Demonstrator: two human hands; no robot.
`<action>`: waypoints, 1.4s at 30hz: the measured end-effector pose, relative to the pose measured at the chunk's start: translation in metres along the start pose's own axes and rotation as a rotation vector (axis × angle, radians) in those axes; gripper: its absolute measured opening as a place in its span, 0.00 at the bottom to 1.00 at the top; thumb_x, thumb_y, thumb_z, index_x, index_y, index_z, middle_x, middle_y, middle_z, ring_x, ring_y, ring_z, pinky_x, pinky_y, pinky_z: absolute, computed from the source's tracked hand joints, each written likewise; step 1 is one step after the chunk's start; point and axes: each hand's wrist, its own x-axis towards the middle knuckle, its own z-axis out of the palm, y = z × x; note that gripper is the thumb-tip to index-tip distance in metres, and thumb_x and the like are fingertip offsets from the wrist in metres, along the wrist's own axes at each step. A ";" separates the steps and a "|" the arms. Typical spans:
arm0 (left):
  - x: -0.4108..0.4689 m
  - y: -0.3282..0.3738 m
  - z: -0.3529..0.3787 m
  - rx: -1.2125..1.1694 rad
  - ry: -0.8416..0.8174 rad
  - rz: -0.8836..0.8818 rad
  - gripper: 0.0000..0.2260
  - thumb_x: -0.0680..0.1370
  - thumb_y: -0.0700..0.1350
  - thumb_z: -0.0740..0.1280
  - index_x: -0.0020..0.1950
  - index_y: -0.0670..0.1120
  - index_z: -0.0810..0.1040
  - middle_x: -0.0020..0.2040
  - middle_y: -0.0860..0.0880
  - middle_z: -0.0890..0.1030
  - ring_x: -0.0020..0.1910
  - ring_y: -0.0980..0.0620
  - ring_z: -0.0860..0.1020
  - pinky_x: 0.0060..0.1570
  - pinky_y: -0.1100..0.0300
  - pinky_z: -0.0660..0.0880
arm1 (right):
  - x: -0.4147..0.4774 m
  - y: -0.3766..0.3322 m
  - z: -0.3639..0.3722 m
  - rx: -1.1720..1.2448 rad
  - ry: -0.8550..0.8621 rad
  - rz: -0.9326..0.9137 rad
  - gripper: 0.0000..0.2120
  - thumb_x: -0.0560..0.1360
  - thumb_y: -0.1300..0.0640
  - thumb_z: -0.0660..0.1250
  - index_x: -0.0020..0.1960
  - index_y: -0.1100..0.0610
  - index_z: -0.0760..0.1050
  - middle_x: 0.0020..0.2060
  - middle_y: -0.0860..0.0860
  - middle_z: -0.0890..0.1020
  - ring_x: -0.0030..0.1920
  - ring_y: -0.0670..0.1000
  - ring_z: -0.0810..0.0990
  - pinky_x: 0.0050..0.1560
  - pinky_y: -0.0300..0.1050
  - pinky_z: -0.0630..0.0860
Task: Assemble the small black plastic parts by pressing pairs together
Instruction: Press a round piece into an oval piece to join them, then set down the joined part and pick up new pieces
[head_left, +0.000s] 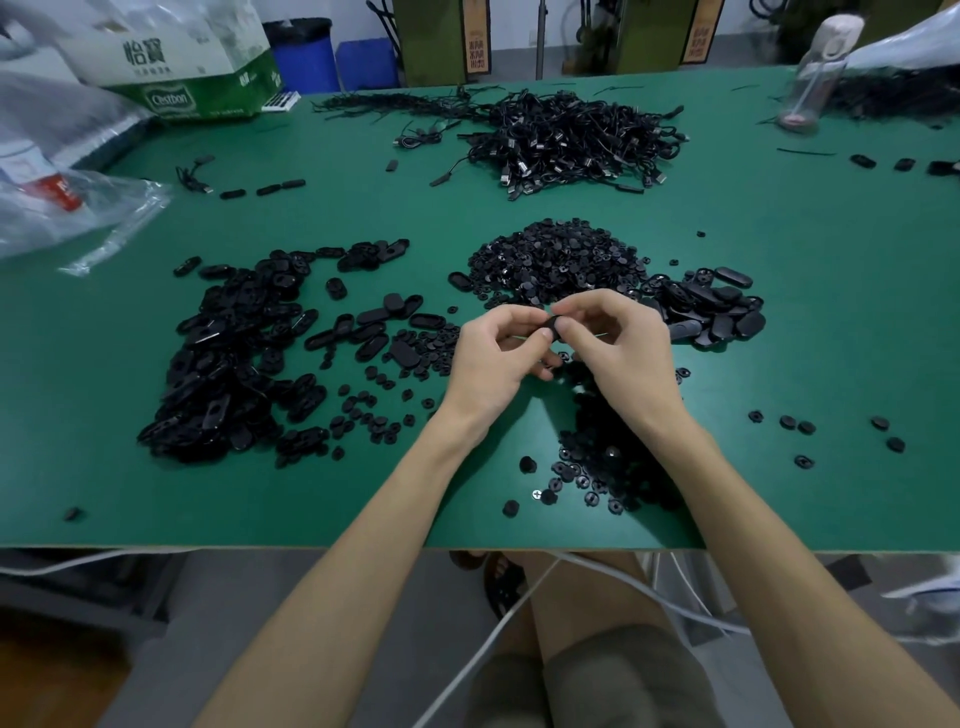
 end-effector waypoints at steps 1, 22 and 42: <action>0.000 0.000 0.000 -0.001 0.001 0.003 0.06 0.80 0.32 0.69 0.55 0.40 0.82 0.45 0.43 0.85 0.39 0.50 0.85 0.39 0.59 0.81 | 0.000 0.000 0.000 0.010 -0.010 0.001 0.06 0.77 0.63 0.72 0.52 0.55 0.84 0.42 0.48 0.86 0.44 0.49 0.83 0.51 0.51 0.81; -0.005 0.005 -0.001 0.017 0.018 0.075 0.06 0.78 0.32 0.72 0.55 0.36 0.84 0.46 0.40 0.87 0.44 0.42 0.87 0.51 0.45 0.84 | 0.000 -0.002 -0.005 0.348 -0.120 0.082 0.07 0.77 0.69 0.70 0.46 0.60 0.83 0.43 0.60 0.84 0.43 0.51 0.81 0.47 0.41 0.80; -0.015 0.081 -0.143 1.637 -0.082 -0.605 0.15 0.80 0.45 0.74 0.41 0.42 0.70 0.40 0.45 0.76 0.35 0.47 0.74 0.44 0.50 0.72 | 0.014 0.016 -0.020 0.435 0.525 0.435 0.31 0.78 0.64 0.66 0.80 0.57 0.64 0.71 0.52 0.75 0.67 0.43 0.76 0.55 0.33 0.78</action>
